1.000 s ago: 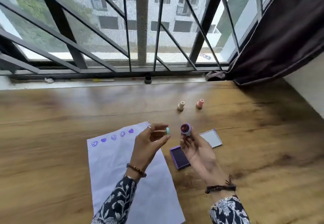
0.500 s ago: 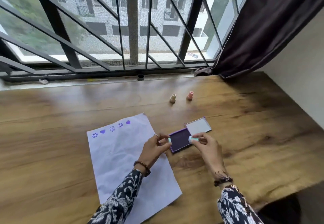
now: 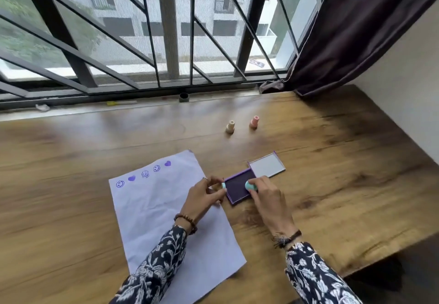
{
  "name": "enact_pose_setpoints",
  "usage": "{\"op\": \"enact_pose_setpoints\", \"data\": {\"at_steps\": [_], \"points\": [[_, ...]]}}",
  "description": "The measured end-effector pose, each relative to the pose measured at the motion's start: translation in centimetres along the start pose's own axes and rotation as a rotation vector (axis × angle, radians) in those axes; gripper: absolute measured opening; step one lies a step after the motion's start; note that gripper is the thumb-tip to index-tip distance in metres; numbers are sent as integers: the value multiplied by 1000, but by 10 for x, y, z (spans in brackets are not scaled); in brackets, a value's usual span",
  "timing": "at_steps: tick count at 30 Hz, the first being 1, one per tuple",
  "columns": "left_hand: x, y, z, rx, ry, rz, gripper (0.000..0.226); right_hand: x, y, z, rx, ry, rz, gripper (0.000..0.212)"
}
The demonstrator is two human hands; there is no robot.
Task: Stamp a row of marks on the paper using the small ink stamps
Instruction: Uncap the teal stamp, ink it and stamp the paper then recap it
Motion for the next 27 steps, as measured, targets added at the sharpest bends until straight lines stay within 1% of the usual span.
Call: {"op": "enact_pose_setpoints", "data": {"at_steps": [4, 7, 12, 16, 19, 21, 25, 27], "points": [[-3, 1, 0, -13, 1, 9, 15, 0, -12, 5, -27, 74, -2, 10], [-4, 2, 0, -17, -9, 15, 16, 1, -24, 8, -92, 146, -16, 10], [-7, 0, -1, -8, 8, -9, 16, -10, -42, 10, -229, 271, -62, 16], [-4, -2, -3, 3, 38, -11, 16, -23, -55, 7, -287, 381, -93, 22], [5, 1, -3, 1, 40, -2, 15, -28, -61, 3, -331, 380, -68, 23], [11, 6, -7, 10, -11, 35, 15, -32, -64, 0, -367, 385, -45, 23], [16, 22, -35, 141, -89, 121, 15, -36, -73, -8, -449, 297, 89, 19], [14, 29, -54, 182, -183, 159, 14, -41, -75, -8, -451, 176, 151, 10]]}}
Point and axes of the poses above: each hand's wrist, its own y-axis away from the middle knuckle, its own z-axis out of the palm, x = y × z, the point moved 4 cm from there along -y, towards the middle knuckle, and after that the axes turned 15 degrees about z, right-handed, at the moved point
